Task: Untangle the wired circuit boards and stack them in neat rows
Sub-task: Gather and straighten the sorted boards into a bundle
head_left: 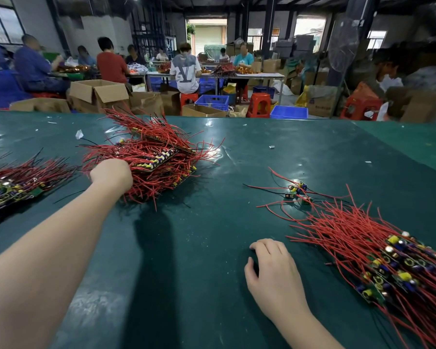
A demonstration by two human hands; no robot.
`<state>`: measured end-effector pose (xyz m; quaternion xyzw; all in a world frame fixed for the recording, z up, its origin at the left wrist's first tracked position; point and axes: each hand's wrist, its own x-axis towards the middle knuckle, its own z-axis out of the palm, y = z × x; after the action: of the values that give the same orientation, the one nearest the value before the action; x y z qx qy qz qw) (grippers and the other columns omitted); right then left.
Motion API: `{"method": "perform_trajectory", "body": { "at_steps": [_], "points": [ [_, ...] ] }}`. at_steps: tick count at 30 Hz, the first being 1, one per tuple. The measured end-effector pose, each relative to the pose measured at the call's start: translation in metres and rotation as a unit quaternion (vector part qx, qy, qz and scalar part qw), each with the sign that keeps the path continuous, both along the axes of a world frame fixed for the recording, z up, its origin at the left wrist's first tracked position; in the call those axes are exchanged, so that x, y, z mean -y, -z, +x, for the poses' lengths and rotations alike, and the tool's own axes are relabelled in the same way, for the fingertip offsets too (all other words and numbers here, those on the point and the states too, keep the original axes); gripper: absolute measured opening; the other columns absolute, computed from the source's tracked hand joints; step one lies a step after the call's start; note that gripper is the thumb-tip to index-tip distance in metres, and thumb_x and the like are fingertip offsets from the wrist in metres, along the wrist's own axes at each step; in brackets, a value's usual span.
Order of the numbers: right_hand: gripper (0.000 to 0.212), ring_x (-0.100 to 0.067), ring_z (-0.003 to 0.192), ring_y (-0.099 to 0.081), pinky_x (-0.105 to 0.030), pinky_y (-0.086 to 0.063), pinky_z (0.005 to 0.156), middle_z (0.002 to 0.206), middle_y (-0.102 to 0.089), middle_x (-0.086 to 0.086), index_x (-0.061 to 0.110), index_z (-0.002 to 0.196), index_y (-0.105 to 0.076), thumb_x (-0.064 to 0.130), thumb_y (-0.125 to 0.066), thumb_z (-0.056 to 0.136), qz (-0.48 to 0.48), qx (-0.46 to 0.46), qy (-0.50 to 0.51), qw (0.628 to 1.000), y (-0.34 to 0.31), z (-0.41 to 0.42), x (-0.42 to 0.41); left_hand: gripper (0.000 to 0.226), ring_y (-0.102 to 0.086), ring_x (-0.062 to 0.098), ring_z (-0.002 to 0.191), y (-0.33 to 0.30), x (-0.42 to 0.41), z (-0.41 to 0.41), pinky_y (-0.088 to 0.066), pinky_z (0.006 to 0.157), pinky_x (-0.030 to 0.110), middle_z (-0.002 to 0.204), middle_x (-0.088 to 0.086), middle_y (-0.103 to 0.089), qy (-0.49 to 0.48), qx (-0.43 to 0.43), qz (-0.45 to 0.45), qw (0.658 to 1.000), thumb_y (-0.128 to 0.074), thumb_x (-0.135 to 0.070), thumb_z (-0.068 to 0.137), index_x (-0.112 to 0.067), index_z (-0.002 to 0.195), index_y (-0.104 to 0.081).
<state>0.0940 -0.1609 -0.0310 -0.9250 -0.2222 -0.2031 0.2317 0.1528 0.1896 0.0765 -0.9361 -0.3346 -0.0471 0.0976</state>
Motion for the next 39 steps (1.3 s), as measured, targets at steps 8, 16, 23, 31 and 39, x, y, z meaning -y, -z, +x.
{"method": "perform_trajectory", "body": {
  "at_steps": [8,16,23,31,39],
  "points": [
    [0.013,-0.026,0.090,-0.058,-0.037,-0.050,0.080,0.092,-0.064,-0.002,0.009,0.093,-0.067,0.011,-0.066,0.080,-0.003,-0.024,-0.005,1.000,-0.002,0.000,-0.001,0.019,-0.059,0.032,0.089,-0.002,0.020,-0.024,-0.045,0.067,0.035,0.098,0.010,-0.064,0.050,0.004,0.001,0.999,-0.047,-0.014,0.093,-0.008,0.093,-0.065],
    [0.014,-0.026,0.093,-0.057,-0.036,-0.048,0.082,0.095,-0.064,-0.003,0.009,0.096,-0.066,0.013,-0.062,0.083,-0.012,-0.039,-0.002,0.999,-0.003,0.000,-0.001,0.026,-0.061,0.036,0.096,0.008,0.026,-0.040,-0.053,0.079,0.042,0.102,0.013,-0.066,0.105,0.020,-0.031,0.994,-0.045,-0.021,0.097,-0.007,0.096,-0.067],
    [0.013,-0.027,0.092,-0.058,-0.037,-0.049,0.080,0.093,-0.064,-0.003,0.009,0.094,-0.067,0.014,-0.063,0.082,-0.009,-0.039,0.004,0.999,-0.002,0.001,-0.002,0.031,-0.053,0.031,0.073,0.021,0.040,-0.062,-0.045,0.068,0.033,0.073,0.008,-0.058,0.165,0.055,-0.069,0.982,-0.047,-0.023,0.098,-0.007,0.075,-0.060],
    [0.019,-0.023,0.102,-0.053,-0.033,-0.045,0.088,0.103,-0.063,0.000,0.012,0.104,-0.065,0.019,-0.055,0.089,-0.019,-0.052,0.007,0.998,0.000,0.003,-0.001,0.036,-0.059,0.025,0.074,0.037,0.085,-0.109,-0.038,0.065,0.030,0.073,0.001,-0.064,0.255,0.052,-0.146,0.954,-0.051,-0.027,0.096,-0.016,0.062,-0.055],
    [0.021,-0.020,0.106,-0.051,-0.029,-0.042,0.090,0.108,-0.061,0.002,0.015,0.108,-0.063,0.021,-0.051,0.091,-0.021,-0.056,0.007,0.998,-0.001,0.006,0.000,0.037,-0.059,0.021,0.071,0.062,0.101,-0.133,-0.039,0.063,0.029,0.071,0.002,-0.064,0.220,0.080,-0.197,0.952,-0.053,-0.036,0.094,-0.012,0.067,-0.062]
  ]
}}
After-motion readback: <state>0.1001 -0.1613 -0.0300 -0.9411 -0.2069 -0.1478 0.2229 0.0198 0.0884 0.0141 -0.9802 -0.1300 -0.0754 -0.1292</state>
